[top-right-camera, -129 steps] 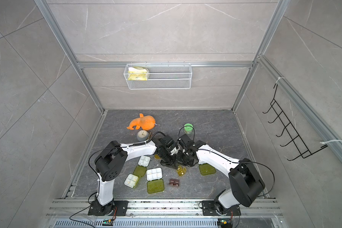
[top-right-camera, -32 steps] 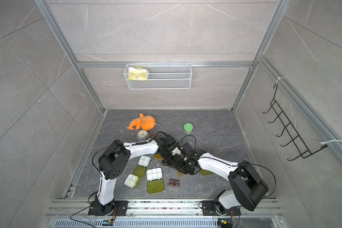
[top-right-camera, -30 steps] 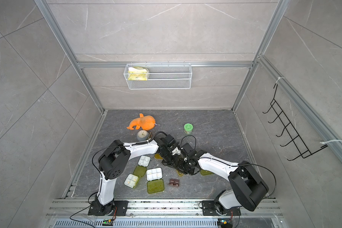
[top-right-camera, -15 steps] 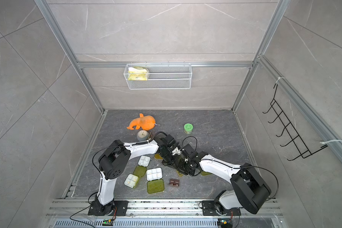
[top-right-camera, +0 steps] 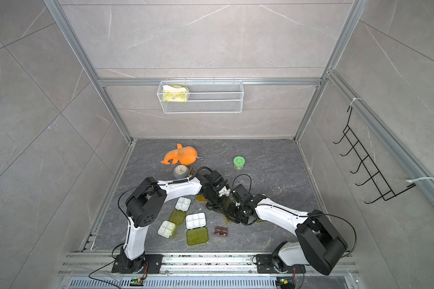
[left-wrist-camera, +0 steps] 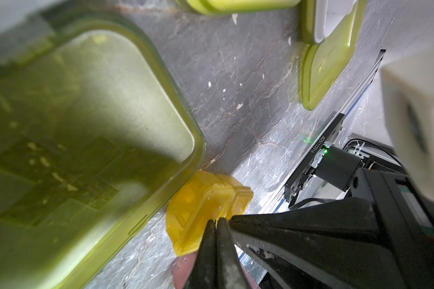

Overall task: Close pillboxes
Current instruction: Close the lid on the pillbox.

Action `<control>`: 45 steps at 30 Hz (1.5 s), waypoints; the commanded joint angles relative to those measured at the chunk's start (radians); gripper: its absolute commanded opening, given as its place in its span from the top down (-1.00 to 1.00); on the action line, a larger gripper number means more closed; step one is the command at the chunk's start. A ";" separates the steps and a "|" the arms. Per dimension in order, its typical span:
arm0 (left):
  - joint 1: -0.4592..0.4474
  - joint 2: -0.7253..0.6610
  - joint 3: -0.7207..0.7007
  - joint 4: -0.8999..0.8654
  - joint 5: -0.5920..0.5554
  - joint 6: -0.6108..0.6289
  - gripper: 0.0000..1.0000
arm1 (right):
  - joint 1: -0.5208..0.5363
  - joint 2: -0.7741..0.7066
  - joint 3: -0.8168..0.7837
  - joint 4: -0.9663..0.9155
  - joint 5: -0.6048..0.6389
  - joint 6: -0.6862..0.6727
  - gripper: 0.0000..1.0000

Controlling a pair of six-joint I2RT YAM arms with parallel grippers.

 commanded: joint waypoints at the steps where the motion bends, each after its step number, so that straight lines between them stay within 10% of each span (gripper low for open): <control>1: -0.004 0.020 0.014 -0.030 -0.019 -0.002 1.00 | 0.004 0.050 -0.053 -0.095 0.042 0.011 1.00; 45: -0.004 0.035 0.049 -0.034 -0.023 -0.013 1.00 | -0.010 -0.019 0.024 -0.203 0.064 -0.058 1.00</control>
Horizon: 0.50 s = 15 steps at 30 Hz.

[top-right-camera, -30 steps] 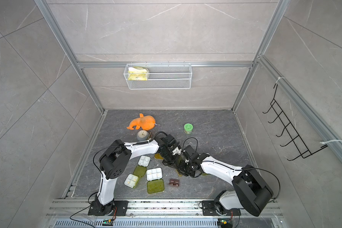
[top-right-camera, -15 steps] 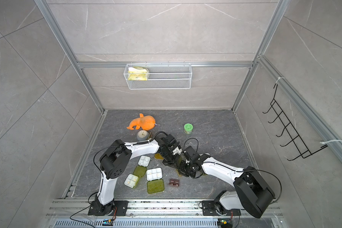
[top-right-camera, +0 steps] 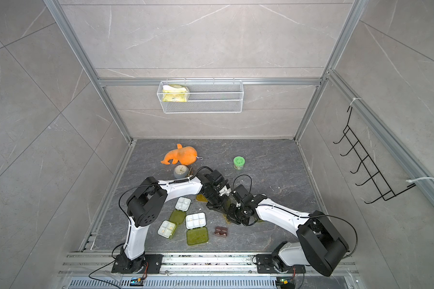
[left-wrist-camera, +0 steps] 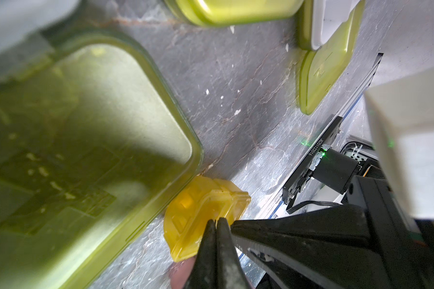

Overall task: Close pillboxes
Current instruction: Close the lid on the pillbox.

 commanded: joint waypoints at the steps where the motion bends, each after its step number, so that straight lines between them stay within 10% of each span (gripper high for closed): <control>1: -0.002 0.025 0.037 -0.039 -0.022 0.001 1.00 | -0.006 -0.009 0.039 -0.163 0.076 -0.045 1.00; 15: 0.013 -0.064 0.049 -0.080 -0.046 0.013 0.62 | -0.014 -0.076 0.174 -0.312 0.142 -0.081 1.00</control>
